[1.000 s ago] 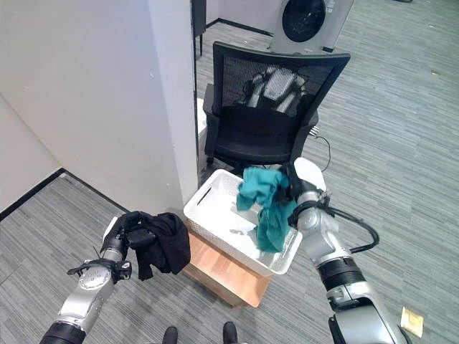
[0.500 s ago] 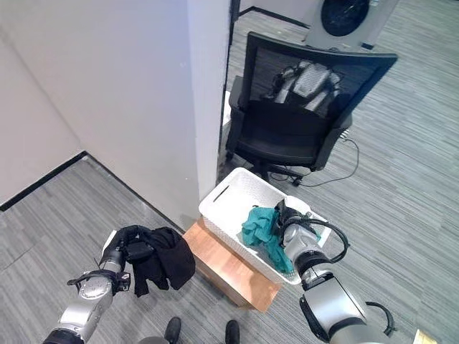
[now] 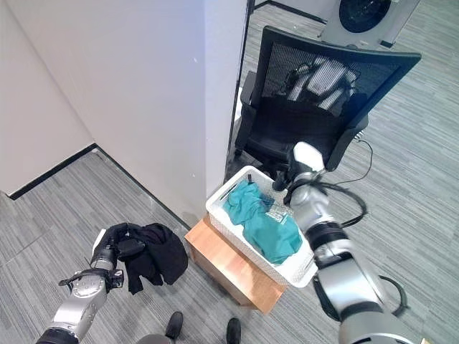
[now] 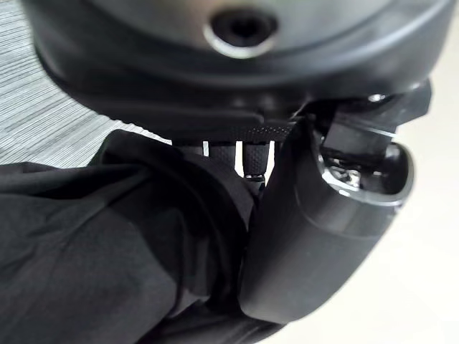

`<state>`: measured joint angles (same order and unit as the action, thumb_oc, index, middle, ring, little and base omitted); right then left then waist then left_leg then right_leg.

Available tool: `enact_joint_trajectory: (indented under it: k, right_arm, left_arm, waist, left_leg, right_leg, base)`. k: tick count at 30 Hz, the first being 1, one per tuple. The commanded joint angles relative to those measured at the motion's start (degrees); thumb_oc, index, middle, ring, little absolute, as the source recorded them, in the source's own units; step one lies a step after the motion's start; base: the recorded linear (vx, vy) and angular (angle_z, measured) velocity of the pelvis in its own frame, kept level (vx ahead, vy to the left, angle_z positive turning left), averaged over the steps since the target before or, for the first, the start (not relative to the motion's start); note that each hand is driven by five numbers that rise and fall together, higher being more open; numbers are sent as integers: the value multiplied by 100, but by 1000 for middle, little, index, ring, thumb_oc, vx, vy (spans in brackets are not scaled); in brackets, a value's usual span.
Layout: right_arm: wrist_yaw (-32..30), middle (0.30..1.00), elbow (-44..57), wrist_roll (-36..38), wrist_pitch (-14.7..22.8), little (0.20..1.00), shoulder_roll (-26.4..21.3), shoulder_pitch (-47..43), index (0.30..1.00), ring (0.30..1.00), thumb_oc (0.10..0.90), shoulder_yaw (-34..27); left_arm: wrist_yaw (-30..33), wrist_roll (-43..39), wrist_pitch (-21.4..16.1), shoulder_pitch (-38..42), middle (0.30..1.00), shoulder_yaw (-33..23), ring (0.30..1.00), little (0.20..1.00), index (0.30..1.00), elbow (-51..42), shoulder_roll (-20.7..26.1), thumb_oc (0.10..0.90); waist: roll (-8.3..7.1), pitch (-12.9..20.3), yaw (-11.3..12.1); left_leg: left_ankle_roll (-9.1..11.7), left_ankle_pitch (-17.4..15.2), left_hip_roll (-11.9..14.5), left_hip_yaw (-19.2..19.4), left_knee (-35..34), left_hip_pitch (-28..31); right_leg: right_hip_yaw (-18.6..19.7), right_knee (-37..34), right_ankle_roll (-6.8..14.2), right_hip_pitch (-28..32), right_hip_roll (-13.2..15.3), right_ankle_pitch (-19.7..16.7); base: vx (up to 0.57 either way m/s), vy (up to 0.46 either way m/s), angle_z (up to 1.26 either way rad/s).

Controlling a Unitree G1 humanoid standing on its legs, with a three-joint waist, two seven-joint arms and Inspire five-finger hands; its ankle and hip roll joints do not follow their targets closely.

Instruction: Pick up bed clothes into laundry basket.

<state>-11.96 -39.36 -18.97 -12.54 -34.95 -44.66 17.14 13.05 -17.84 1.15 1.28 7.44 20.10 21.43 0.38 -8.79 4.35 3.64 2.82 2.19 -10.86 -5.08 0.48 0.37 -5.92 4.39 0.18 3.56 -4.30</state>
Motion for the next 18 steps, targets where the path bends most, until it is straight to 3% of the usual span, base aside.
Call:
enact_joint_trajectory:
  k: [1,3,4,8,11,13,15,18]
  right_arm:
    - [-649,900,840,91,170,900,-611,360,900,900,800,-736]
    - [-733,900,1000,431,269,900,-513,689,900,900,800,-1049]
    - [-971,900,866,1191,429,900,-274,1311,900,900,800,-1701]
    - [-1025,900,-150,1897,451,900,-44,2043,900,900,800,-2220]
    - [-858,900,-1670,2887,515,900,200,2490,900,900,800,-2455]
    - [-807,900,-2127,3025,471,900,270,2653,900,900,800,-2444]
    - [-462,900,-3247,3243,297,900,499,3166,900,900,800,-2414]
    - [-320,900,-3601,3312,277,900,654,3458,900,900,800,-2388]
  left_arm:
    - [183,193,-853,1003,300,-521,300,300,300,-611,574,400]
    - [216,112,-860,1125,300,-609,300,300,300,-729,619,400]
    - [256,0,-848,1387,300,-736,300,300,300,-1105,752,400]
    - [150,-121,-864,2152,300,-552,300,300,300,-1717,1124,400]
    - [178,-762,-907,2998,300,-106,300,300,300,-1682,1248,400]
    - [234,-917,-908,3319,300,42,300,300,300,-1587,1311,400]
    - [330,-1378,-950,4176,300,597,300,300,300,-1318,1295,400]
    - [401,-1624,-999,4661,300,884,300,300,300,-1235,1240,400]
  waist:
    - [-147,611,-239]
    - [-103,621,-334]
    - [-31,662,-479]
    - [162,736,-734]
    - [298,801,-944]
    - [336,824,-999]
    - [439,867,-1184]
    - [505,845,-1309]
  left_leg:
    - [243,-410,241,370,8,32]
    - [234,-436,247,418,8,51]
    - [214,-480,254,487,8,99]
    - [192,-533,250,578,8,180]
    - [193,-521,248,662,8,269]
    - [196,-531,254,686,8,287]
    - [211,-629,257,689,8,386]
    - [228,-556,253,690,8,379]
  right_leg:
    - [-25,92,387,64,224,563]
    - [30,92,390,53,223,561]
    - [119,92,397,62,225,563]
    - [254,92,424,76,225,567]
    - [362,92,455,116,224,525]
    - [385,92,460,129,231,531]
    - [438,92,480,216,249,607]
    - [499,92,492,195,256,522]
  base:
    - [-45,-14,-16]
    - [-19,-8,-25]
    - [8,-4,-27]
    - [1,20,-21]
    - [14,30,-18]
    - [-12,6,-22]
    - [6,5,-4]
    - [-2,14,-2]
